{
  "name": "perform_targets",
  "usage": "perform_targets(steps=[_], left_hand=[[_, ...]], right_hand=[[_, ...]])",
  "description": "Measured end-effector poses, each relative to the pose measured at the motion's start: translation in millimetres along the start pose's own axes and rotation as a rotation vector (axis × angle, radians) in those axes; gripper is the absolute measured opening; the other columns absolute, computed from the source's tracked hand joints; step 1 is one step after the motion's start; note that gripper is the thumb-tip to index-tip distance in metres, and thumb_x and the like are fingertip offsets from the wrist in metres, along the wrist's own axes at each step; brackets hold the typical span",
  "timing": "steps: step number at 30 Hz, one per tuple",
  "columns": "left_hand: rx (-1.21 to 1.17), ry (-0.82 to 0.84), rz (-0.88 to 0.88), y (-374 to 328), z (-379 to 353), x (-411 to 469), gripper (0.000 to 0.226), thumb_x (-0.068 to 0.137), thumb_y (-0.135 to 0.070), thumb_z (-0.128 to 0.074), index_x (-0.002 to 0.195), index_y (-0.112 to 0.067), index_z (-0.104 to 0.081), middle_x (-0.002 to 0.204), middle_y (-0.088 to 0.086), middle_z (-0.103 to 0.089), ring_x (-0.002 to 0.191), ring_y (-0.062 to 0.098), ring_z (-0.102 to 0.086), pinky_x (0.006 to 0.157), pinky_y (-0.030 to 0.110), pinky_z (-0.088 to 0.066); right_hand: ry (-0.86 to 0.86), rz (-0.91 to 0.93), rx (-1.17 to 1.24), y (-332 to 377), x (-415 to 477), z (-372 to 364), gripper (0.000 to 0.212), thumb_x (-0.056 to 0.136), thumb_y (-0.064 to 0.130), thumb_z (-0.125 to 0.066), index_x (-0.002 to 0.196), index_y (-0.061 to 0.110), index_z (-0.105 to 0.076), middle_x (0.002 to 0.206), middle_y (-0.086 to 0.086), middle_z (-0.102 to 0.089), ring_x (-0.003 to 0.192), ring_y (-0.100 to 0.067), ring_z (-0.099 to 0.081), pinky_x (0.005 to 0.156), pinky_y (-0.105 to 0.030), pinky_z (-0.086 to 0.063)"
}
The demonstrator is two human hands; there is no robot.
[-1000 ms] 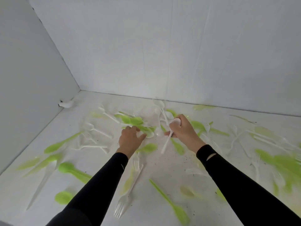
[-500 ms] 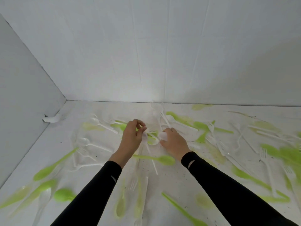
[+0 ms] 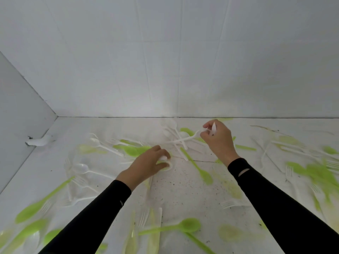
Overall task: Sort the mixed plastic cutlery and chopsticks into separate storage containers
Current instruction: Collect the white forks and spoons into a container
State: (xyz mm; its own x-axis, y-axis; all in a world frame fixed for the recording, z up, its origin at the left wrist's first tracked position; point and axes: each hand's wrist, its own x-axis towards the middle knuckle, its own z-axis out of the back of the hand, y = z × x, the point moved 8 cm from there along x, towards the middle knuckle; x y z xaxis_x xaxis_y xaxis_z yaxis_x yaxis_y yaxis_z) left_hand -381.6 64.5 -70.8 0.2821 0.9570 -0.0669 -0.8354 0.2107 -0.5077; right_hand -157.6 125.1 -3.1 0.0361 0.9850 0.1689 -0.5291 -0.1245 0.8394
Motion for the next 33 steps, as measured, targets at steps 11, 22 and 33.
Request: perform_targets(steps=[11,22,33], left_hand=[[-0.050,-0.050,-0.095,-13.8,10.9,6.8,0.009,0.092,-0.033,-0.065,0.091,-0.027,-0.059,0.092,-0.010,-0.057,0.090,0.010,-0.048,0.078,0.029,-0.043],[-0.373,-0.298,-0.005,-11.3,83.4,33.8,0.025,0.104,-0.015,-0.038,0.121,-0.022,-0.055,0.106,-0.013,-0.066,0.067,0.002,-0.064,0.064,0.016,-0.049],[-0.096,-0.163,0.451,42.6,31.3,93.8,0.056,0.089,-0.046,-0.065,0.120,-0.001,-0.052,0.116,0.015,-0.059,0.109,0.031,-0.058,0.081,0.028,-0.043]], right_hand=[[-0.015,-0.144,0.461,17.1,34.1,5.8,0.006,0.089,0.016,-0.057,0.091,0.021,-0.053,0.087,0.003,-0.065,0.068,-0.005,-0.052,0.061,-0.020,-0.042],[0.419,-0.153,-0.430,-21.6,38.0,-72.8,0.022,0.093,0.030,-0.050,0.102,0.013,-0.060,0.095,-0.002,-0.062,0.089,-0.024,-0.059,0.070,-0.031,-0.041],[0.409,-0.228,-0.492,-40.2,27.8,-94.9,0.025,0.085,0.037,-0.065,0.091,0.014,-0.056,0.091,0.000,-0.059,0.082,-0.023,-0.057,0.065,-0.029,-0.038]])
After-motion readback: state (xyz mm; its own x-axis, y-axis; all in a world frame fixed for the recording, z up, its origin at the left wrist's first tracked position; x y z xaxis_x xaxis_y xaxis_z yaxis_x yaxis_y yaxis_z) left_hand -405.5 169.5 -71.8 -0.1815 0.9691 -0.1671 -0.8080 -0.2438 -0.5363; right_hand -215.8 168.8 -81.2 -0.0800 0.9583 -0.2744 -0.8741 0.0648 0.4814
